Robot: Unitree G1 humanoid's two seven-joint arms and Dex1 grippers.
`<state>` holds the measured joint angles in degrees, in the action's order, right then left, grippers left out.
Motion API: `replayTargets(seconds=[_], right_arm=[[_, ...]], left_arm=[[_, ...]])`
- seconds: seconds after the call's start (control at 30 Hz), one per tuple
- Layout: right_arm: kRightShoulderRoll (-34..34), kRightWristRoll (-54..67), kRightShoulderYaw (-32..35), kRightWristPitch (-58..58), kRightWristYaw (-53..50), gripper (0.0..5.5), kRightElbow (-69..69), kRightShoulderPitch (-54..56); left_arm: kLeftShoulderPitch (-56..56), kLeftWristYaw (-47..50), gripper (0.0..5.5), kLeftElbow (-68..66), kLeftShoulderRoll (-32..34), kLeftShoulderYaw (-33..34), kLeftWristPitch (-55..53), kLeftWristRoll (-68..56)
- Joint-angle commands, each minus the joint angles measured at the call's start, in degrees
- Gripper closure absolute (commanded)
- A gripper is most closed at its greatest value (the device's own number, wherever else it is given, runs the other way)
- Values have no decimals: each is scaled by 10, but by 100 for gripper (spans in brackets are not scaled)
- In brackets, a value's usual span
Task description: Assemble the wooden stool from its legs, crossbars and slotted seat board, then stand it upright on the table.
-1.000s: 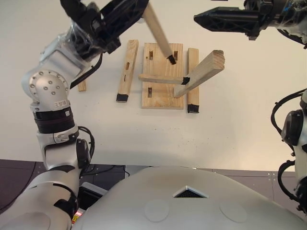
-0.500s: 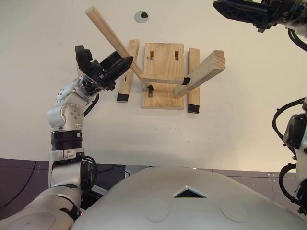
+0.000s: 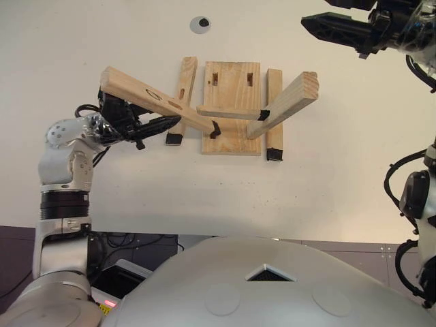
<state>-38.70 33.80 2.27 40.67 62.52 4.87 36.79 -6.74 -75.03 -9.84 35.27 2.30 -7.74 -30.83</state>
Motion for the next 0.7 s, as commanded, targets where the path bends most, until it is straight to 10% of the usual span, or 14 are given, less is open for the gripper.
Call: replayTargets(seconds=[0.03,0.7], right_arm=[[8,1,6,-6,-9,177,-12,-6],[35,12,25,-8,-68,177,-80,-83]], left_arm=[[4,-14,350,-24,32,-41,32,80],[-149,-71,350,-17,102,-157,28,141]])
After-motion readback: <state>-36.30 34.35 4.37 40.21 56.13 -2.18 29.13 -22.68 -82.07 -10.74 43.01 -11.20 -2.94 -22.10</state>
